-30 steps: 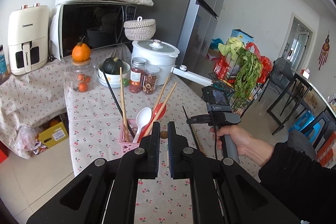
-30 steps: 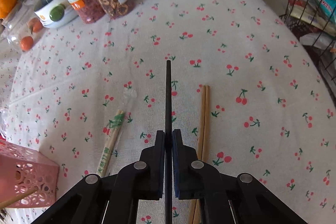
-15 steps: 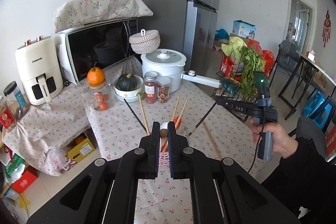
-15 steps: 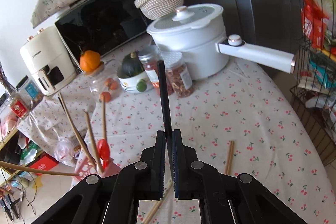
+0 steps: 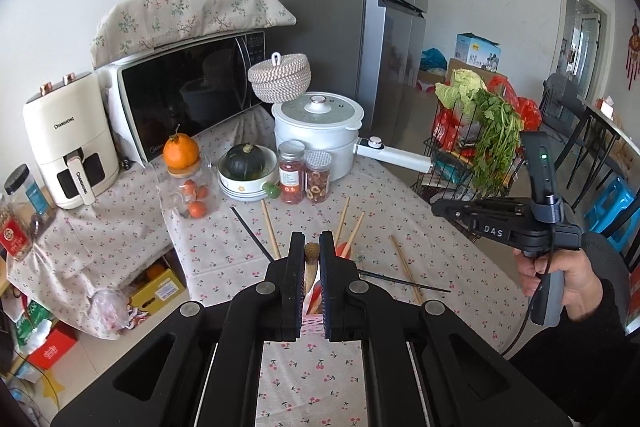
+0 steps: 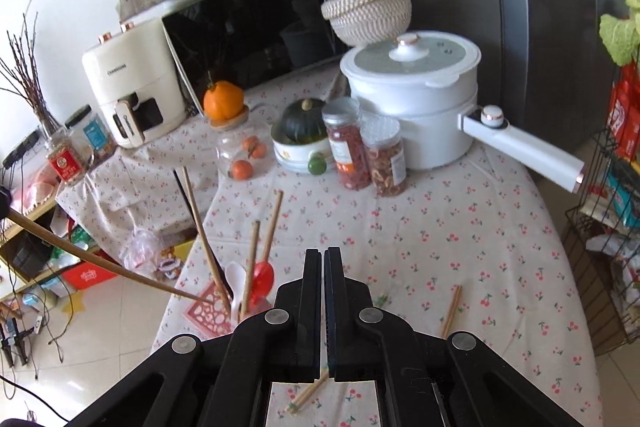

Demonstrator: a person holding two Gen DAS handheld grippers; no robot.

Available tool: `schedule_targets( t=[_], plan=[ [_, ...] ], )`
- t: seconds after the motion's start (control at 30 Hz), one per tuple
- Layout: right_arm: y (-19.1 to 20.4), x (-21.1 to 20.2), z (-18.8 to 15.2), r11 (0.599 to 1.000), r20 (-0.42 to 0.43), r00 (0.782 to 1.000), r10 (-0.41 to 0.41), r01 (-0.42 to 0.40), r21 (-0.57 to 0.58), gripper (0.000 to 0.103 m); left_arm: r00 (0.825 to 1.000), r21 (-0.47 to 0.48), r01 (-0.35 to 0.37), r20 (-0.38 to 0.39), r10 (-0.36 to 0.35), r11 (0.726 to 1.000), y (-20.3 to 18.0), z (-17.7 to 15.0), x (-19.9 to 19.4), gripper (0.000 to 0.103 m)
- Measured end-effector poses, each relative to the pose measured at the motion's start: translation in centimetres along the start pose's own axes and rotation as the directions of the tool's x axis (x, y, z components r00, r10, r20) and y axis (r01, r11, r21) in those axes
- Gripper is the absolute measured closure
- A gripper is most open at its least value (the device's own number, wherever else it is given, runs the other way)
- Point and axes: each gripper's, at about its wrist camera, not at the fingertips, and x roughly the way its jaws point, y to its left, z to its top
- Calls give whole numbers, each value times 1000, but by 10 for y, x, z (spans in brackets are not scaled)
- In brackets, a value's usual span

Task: Organize utensils
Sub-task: 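Drop the chopstick into the basket with the left tool while the right tool lifts the black chopstick, then lower the black chopstick into the basket and open the right tool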

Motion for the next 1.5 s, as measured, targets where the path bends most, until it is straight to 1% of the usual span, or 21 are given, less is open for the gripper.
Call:
schedule_targets(
  t=[0.03,0.07,0.1,0.17,0.33,0.47,0.6,0.67,0.73,0.8,0.9,1.07,1.1,1.13,1.17,1.2,1.23,1.3,1.33,1.4,1.5],
  plan=[
    [-8,10,-2,1000,-35,999,6,-6,19,98,1000,2,12,10,-12,1000,-4,-4,-3,97],
    [-16,21,-5,999,-72,997,10,-7,35,89,999,2,25,20,-25,1000,-7,-9,-5,97],
    [-23,33,-8,999,-111,994,9,-4,41,67,999,-2,39,30,-39,999,-10,-14,-8,97],
    [-37,58,-17,999,-160,987,-4,11,44,57,996,-20,79,49,-78,997,-15,-27,-10,97],
    [-40,128,-40,994,-294,951,-90,66,-90,57,983,-85,175,64,-170,981,-14,-59,-2,96],
    [-30,175,-50,986,-361,926,-112,58,-157,60,983,-94,183,26,-182,979,-9,-74,10,97],
    [-32,205,-56,982,-446,879,-169,113,-149,67,979,-106,200,-9,-202,974,-1,-87,17,97],
    [-38,201,-58,985,-491,856,-165,114,-132,68,977,-114,208,-19,-211,972,4,-92,18,97],
    [-48,185,-65,988,-501,854,-143,92,-126,67,975,-118,218,-27,-222,969,6,-97,19,97],
    [-58,166,-77,982,-502,849,-167,94,-166,67,971,-118,231,-35,-236,966,7,-101,20,97],
    [-79,145,-97,971,-528,822,-213,121,-204,68,969,-125,237,-41,-244,963,8,-102,24,97],
    [-110,131,-132,969,-578,784,-227,123,-214,67,970,-121,236,-35,-242,964,2,-98,26,97],
    [-111,128,-133,970,-552,805,-215,111,-216,69,970,-119,234,-36,-240,965,0,-98,28,97],
    [-111,127,-136,972,-557,805,-203,95,-216,71,971,-116,231,-39,-237,966,-2,-97,30,97],
    [-110,125,-137,970,-545,813,-204,95,-222,77,972,-115,226,-43,-232,967,-4,-97,33,97],
    [-109,124,-138,969,-540,816,-203,87,-233,92,973,-113,219,-47,-225,969,-5,-97,35,97],
    [-106,123,-139,969,-545,815,-196,74,-237,92,975,-111,212,-49,-218,971,-7,-97,36,97],
    [-98,119,-143,959,-546,808,-222,80,-271,99,978,-113,199,-41,-205,973,-7,-96,37,97],
    [-91,115,-144,952,-536,810,-239,86,-294,99,979,-116,194,-34,-199,974,-6,-95,36,97],
    [-79,98,-140,946,-498,831,-248,96,-311,99,981,-123,187,-17,-191,975,-3,-94,33,97],
    [-59,58,-127,943,-401,888,-225,96,-318,99,983,-128,185,0,-186,974,-1,-92,28,97]
  ],
)
